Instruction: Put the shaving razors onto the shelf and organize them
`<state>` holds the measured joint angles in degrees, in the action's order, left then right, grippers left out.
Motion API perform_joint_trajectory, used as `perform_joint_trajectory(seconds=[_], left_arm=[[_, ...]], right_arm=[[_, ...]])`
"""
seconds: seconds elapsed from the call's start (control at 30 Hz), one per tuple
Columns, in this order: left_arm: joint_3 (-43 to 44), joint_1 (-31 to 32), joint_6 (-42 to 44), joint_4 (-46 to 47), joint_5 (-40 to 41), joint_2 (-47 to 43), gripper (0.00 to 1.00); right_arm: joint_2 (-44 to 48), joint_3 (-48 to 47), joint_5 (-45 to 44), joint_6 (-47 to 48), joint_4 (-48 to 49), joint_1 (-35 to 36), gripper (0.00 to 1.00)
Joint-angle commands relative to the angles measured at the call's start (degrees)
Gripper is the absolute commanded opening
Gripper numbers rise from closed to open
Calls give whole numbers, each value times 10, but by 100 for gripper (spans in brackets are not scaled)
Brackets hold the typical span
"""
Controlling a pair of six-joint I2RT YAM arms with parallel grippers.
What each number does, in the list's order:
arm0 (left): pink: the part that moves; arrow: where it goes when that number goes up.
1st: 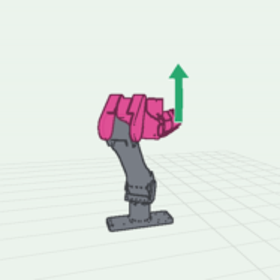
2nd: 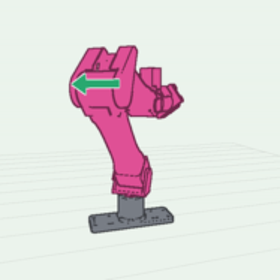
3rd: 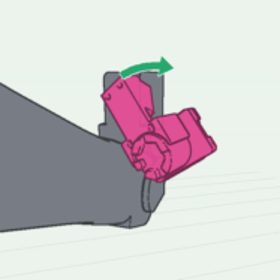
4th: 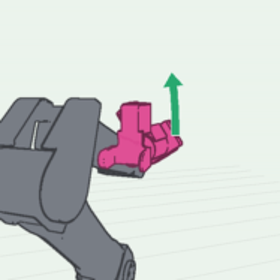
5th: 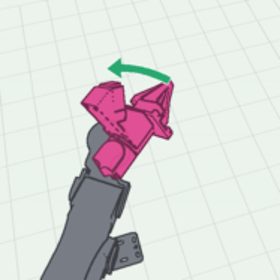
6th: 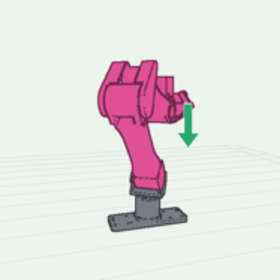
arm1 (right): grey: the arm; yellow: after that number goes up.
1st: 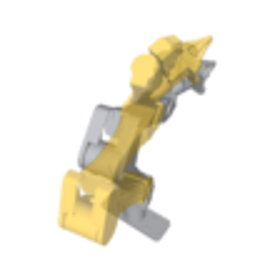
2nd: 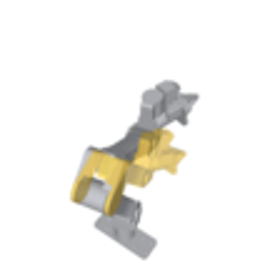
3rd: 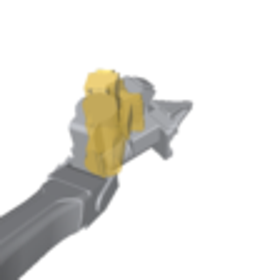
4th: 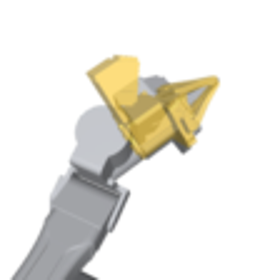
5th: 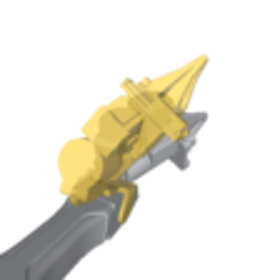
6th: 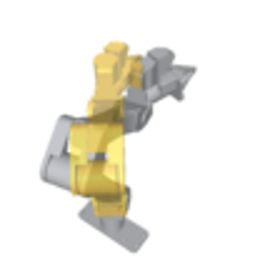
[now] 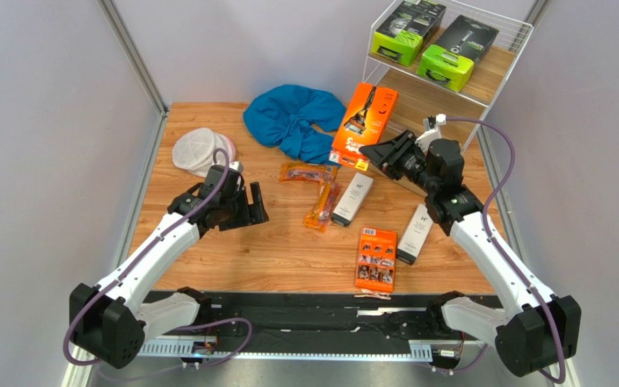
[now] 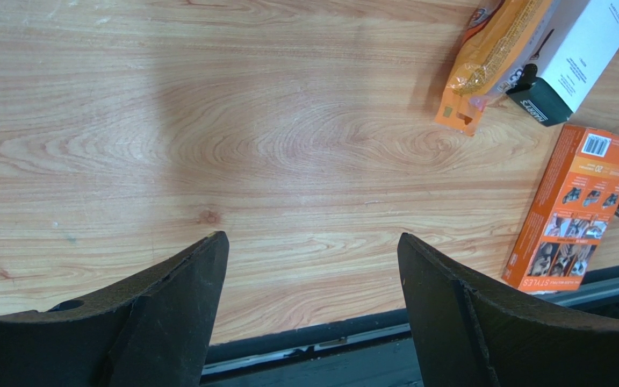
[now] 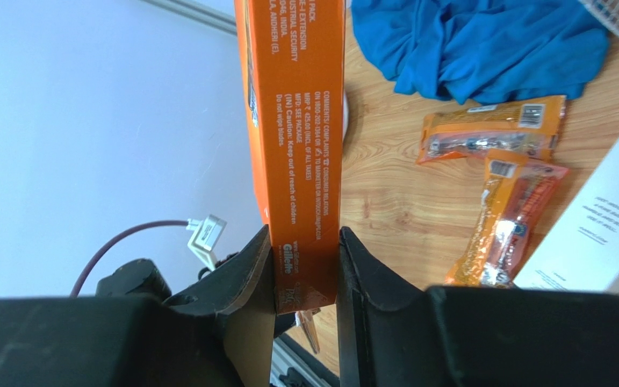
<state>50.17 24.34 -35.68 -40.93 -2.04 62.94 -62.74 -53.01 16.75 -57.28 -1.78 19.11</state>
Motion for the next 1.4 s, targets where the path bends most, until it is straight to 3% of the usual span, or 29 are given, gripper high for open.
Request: perform_joint_trajectory(seconds=[0.0, 0.3, 0.73, 0.93, 1.07, 1.37], left_arm=[[-4, 1, 17, 7, 0, -13, 86], [-9, 1, 25, 7, 2, -11, 86], [-10, 1, 41, 11, -2, -13, 84], [-15, 1, 32, 94, -66, -21, 84], [38, 1, 27, 133, -124, 21, 82], [219, 2, 54, 141, -162, 133, 80]], right_arm=[[-7, -35, -5, 4, 3, -17, 0], [-47, -61, -20, -9, 7, -40, 0], [-72, -95, -64, -36, 13, -50, 14], [-106, -132, -58, -33, -7, -55, 18], [-114, -135, -60, -38, -10, -62, 20], [-120, -122, -52, -60, 13, -87, 46]])
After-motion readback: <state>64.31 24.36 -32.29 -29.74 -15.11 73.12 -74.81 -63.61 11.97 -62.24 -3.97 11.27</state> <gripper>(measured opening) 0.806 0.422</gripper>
